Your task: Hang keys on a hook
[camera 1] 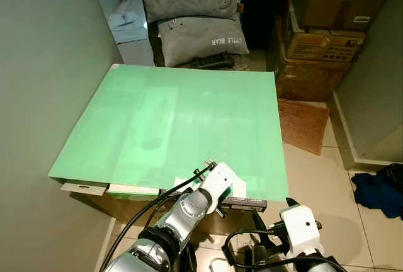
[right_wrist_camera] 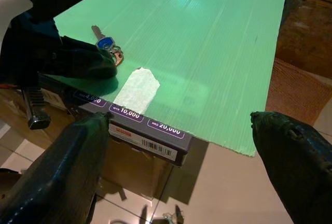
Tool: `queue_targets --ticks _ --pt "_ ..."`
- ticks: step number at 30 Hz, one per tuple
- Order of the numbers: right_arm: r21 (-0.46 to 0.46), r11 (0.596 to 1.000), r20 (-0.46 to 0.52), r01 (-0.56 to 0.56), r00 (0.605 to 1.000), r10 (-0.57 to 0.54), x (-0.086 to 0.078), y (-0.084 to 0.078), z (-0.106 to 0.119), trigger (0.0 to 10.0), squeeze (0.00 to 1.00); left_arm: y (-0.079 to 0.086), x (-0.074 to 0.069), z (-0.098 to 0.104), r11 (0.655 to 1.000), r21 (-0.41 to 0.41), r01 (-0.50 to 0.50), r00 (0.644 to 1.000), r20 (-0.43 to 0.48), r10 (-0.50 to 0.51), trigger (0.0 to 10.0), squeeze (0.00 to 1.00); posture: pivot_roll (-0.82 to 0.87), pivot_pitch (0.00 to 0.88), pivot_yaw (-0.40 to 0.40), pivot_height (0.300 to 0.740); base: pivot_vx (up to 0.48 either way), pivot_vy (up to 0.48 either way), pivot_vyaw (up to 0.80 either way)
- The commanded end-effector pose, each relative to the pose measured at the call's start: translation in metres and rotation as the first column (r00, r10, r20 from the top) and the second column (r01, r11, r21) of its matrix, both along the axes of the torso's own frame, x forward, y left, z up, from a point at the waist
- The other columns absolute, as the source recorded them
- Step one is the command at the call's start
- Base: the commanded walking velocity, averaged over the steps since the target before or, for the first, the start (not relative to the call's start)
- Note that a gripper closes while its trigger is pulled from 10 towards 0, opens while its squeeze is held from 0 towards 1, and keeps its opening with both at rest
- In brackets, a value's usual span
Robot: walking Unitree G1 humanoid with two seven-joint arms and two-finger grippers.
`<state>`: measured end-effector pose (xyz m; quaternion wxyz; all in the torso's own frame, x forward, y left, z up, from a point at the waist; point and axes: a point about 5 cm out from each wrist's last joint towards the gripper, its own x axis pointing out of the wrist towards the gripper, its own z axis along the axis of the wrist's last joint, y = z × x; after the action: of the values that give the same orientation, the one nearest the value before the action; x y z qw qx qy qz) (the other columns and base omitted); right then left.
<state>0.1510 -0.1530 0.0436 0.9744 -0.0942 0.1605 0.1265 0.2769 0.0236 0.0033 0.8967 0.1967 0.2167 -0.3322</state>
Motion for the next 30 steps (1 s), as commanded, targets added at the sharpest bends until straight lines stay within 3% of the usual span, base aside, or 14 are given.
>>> queue_targets --ticks 1,5,7,13,21,24,25,26,27,28,30 --pt "0.004 1.0 -0.008 -0.004 1.0 0.004 -0.002 0.001 0.0 10.0 0.0 0.007 -0.011 -0.014 1.0 0.014 0.0 0.996 -0.084 0.001 0.0 0.0 -0.19 0.197 0.094 0.699 0.0 0.0 0.0" --pt "0.007 1.0 -0.007 -0.004 1.0 0.005 -0.001 0.001 -0.001 10.0 0.0 0.005 -0.002 0.0 0.994 -0.108 0.016 0.999 -0.048 -0.021 0.0 0.0 -0.19 0.193 0.091 0.699 0.0 0.0 0.0" --pt "0.007 1.0 -0.007 -0.005 1.0 0.005 -0.001 0.001 -0.001 10.0 0.0 0.007 0.0 0.002 0.992 -0.128 0.007 0.999 -0.046 -0.013 0.0 0.0 -0.19 0.193 0.091 0.699 0.0 0.0 0.0" --pt "0.001 1.0 -0.003 -0.011 1.0 0.011 0.002 -0.001 0.0 10.0 0.0 0.03 0.02 0.025 0.947 -0.304 -0.106 0.994 -0.048 0.095 0.0 0.0 -0.18 0.18 0.085 0.699 0.0 0.0 0.0" --pt "-0.004 1.0 -0.003 -0.019 1.0 0.019 0.004 -0.002 -0.001 10.0 0.0 0.058 0.026 0.04 0.91 -0.384 -0.155 0.988 -0.046 0.149 0.0 0.0 -0.16 0.166 0.076 0.699 0.0 0.0 0.0" --pt "-0.005 1.0 -0.001 -0.024 1.0 0.024 0.006 -0.003 -0.001 10.0 0.0 0.061 0.027 0.048 0.924 -0.357 -0.136 0.986 0.044 0.163 0.0 0.0 -0.16 0.161 0.071 0.699 0.0 0.0 0.0" --pt "-0.006 1.0 0.001 -0.029 1.0 0.029 0.007 -0.003 -0.001 10.0 0.0 0.06 0.027 0.047 0.949 -0.286 -0.133 0.981 0.099 0.167 4.4 0.0 -0.16 0.159 0.069 0.699 0.0 0.0 0.0" --pt "-0.006 1.0 0.001 -0.029 1.0 0.029 0.007 -0.003 -0.001 10.0 0.0 0.06 0.027 0.047 0.949 -0.286 -0.133 0.981 0.099 0.167 4.4 0.0 -0.16 0.159 0.069 0.699 0.0 0.0 0.0" --pt "-0.006 1.0 0.002 -0.03 1.0 0.03 0.008 -0.003 -0.001 10.0 0.0 0.059 0.027 0.047 0.955 -0.265 -0.135 0.979 0.112 0.17 10.0 0.87 -0.16 0.158 0.069 0.699 0.0 0.0 0.0" --pt "-0.006 0.999 0.003 -0.033 0.999 0.033 0.008 -0.002 -0.001 10.0 0.0 0.05 0.026 0.05 0.955 -0.281 -0.095 0.982 0.132 0.137 10.0 1.0 -0.16 0.158 0.066 0.699 0.0 0.0 0.0" --pt "-0.006 0.999 0.004 -0.035 0.999 0.035 0.009 -0.002 -0.001 10.0 0.0 0.043 0.025 0.051 0.956 -0.287 -0.065 0.984 0.141 0.109 10.0 1.0 -0.16 0.158 0.064 0.699 0.0 0.0 0.0"
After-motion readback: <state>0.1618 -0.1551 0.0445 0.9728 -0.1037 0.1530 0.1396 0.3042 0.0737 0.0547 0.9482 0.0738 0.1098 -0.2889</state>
